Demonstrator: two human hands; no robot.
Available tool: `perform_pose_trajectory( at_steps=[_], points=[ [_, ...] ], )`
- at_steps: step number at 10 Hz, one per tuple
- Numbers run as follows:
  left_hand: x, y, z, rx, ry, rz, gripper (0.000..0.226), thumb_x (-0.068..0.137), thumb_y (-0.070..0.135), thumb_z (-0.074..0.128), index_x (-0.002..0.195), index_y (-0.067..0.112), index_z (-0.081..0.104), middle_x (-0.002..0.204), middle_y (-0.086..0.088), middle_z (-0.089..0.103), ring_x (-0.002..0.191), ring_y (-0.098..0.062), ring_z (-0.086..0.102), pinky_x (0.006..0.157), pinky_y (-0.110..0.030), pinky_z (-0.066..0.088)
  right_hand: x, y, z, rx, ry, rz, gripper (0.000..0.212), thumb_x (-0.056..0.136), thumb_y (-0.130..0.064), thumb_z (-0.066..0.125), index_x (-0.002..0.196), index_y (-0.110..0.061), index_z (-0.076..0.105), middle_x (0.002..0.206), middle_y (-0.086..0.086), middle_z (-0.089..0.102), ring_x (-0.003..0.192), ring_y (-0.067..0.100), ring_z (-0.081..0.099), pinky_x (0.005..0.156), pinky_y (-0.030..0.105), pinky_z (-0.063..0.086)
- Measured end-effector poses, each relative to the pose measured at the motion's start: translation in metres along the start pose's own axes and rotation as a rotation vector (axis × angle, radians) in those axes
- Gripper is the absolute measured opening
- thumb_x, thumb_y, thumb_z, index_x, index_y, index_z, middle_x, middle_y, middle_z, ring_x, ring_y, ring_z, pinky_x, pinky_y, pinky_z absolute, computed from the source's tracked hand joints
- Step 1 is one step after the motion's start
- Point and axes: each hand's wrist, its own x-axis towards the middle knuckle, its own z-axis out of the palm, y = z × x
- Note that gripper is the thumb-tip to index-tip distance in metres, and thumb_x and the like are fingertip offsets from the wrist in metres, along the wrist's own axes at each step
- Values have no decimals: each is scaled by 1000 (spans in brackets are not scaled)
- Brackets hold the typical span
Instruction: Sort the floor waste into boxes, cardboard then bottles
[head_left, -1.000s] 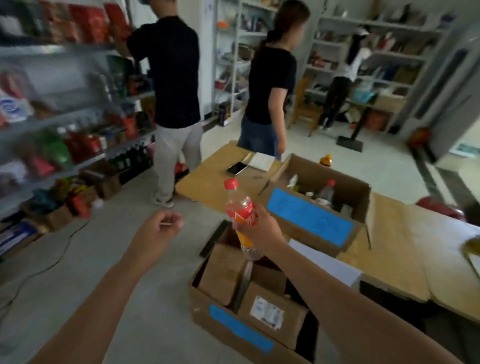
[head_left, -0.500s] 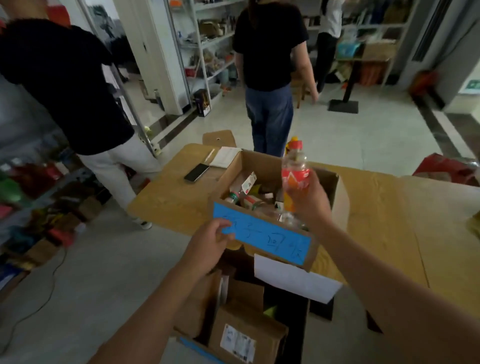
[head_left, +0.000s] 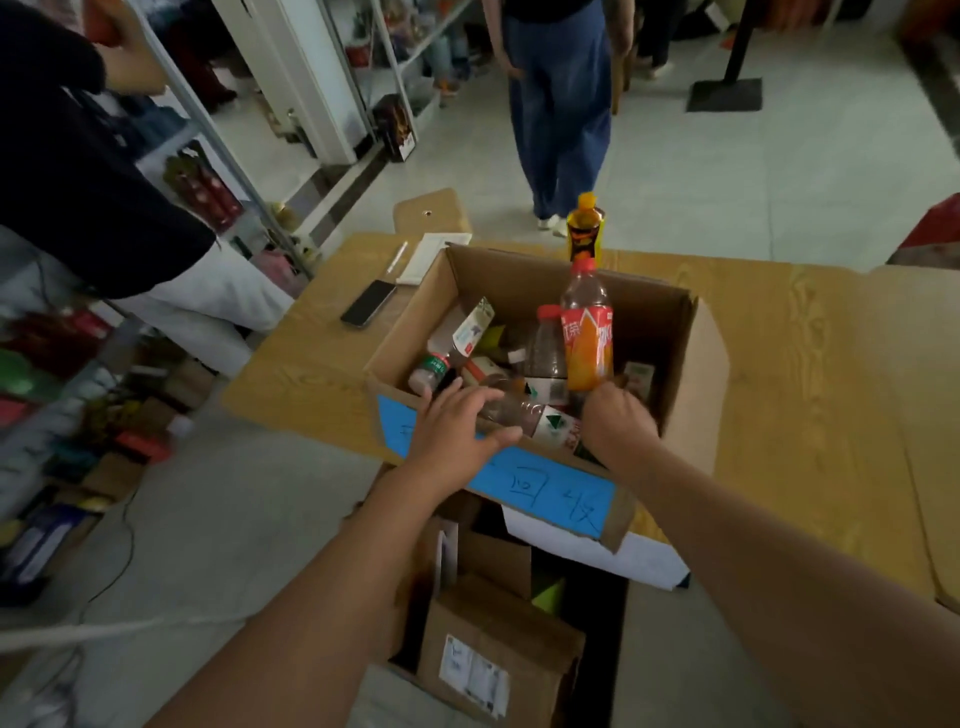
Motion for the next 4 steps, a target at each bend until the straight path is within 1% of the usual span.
perform_pose_trajectory(
  at_steps=[1,2,3,4],
  points=[
    [-15,5,-8,-175,42,-86,44,94,44,56,135,30,50,152,3,37,148,-19,15,119,-43,16,0,-1,4,29,-18,-20,35,95,-13,53,128,-5,46,123,12,57,110,26,58,94,41,51],
    [-31,7,-14,-270,114,-107,38,96,41,53,132,30,51,139,7,46,128,-9,41,92,-19,42,-10,-7,0,83,14,18,73,92,-18,57,151,-2,16,135,18,47,119,32,52,97,44,48],
    [-51,4,-12,-350,159,-153,32,97,37,52,128,28,53,126,12,50,109,-1,49,65,-7,39,-25,-6,-7,168,13,20,74,92,-20,57,151,-5,14,133,17,47,116,33,54,95,47,51],
    [-82,-1,-3,-350,185,-161,30,98,34,52,126,26,54,126,7,52,111,-3,50,65,-7,41,-51,1,-14,233,-21,-57,44,91,-21,56,132,-18,40,109,6,58,89,23,64,68,38,58]
  ],
)
